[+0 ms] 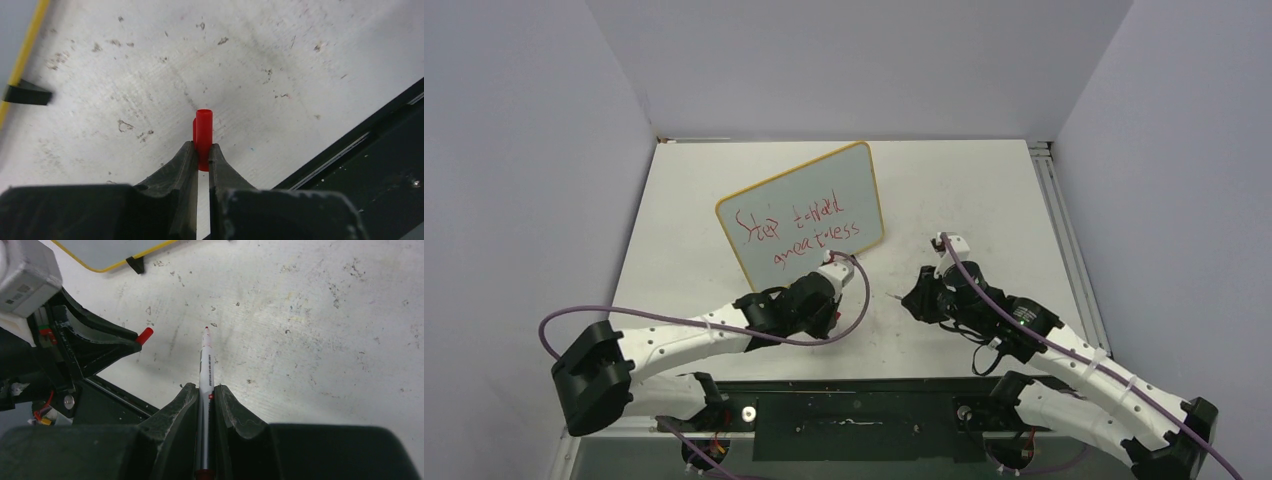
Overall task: Write a sentence on the whiteboard
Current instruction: Close the whiteboard marker at the center of the board.
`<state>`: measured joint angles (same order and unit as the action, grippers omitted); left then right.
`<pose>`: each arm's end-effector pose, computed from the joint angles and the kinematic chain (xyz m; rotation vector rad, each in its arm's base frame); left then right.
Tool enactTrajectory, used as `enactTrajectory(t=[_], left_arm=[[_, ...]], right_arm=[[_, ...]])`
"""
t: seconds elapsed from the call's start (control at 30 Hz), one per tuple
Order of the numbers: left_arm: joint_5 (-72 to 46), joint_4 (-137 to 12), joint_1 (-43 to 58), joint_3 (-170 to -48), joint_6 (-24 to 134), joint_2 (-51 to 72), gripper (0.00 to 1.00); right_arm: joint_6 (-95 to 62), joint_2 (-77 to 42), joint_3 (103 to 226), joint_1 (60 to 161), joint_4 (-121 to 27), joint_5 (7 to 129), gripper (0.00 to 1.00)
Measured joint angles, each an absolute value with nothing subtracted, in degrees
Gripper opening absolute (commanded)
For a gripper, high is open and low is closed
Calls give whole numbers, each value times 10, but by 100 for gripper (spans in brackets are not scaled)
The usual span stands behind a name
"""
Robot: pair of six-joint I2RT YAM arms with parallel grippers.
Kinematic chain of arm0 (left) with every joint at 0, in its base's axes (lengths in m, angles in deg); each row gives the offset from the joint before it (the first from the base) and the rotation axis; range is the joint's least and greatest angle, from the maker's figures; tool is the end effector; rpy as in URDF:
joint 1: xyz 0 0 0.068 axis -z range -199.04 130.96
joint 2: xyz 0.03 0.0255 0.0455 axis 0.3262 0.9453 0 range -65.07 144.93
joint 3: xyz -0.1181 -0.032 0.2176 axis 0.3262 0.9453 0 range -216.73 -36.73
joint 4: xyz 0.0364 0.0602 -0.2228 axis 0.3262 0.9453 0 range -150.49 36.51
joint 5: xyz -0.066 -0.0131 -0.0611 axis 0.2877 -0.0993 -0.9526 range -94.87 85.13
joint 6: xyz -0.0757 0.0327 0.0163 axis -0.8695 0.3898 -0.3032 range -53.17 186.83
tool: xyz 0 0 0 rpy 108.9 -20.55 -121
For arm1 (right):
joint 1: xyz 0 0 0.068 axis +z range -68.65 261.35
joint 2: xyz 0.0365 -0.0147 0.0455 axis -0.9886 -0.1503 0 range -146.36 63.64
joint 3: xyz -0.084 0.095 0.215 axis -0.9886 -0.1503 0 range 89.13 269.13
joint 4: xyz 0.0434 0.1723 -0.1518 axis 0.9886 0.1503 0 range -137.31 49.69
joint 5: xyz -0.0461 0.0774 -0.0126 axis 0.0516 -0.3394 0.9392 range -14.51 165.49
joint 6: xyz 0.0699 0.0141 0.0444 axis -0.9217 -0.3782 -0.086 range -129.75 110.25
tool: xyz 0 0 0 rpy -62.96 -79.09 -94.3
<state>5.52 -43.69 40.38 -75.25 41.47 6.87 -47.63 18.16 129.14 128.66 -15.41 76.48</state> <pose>0.1395 -0.2101 0.1608 0.6473 2.3916 -0.4380 0.1291 0.1380 0.2342 -0.1823 2.3355 0.7690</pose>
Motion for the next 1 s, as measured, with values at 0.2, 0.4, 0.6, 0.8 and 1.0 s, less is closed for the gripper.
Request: enactTrajectory(t=[0.2, 0.4, 0.6, 0.8, 1.0], left_arm=[[22, -399, 355, -814, 490, 7, 0], [-66, -365, 338, -846, 606, -27, 0], [-157, -354, 338, -834, 677, -56, 0], [-209, -353, 350, -827, 701, -71, 0], [-229, -353, 358, -825, 708, -72, 0]], right_arm=[[-452, 164, 1348, 1282, -136, 745, 5], [-412, 152, 1383, 1231, -129, 654, 5], [-382, 132, 1384, 1165, -128, 501, 5], [-374, 115, 1384, 1162, -136, 378, 5], [-374, 104, 1379, 1162, -156, 309, 5]])
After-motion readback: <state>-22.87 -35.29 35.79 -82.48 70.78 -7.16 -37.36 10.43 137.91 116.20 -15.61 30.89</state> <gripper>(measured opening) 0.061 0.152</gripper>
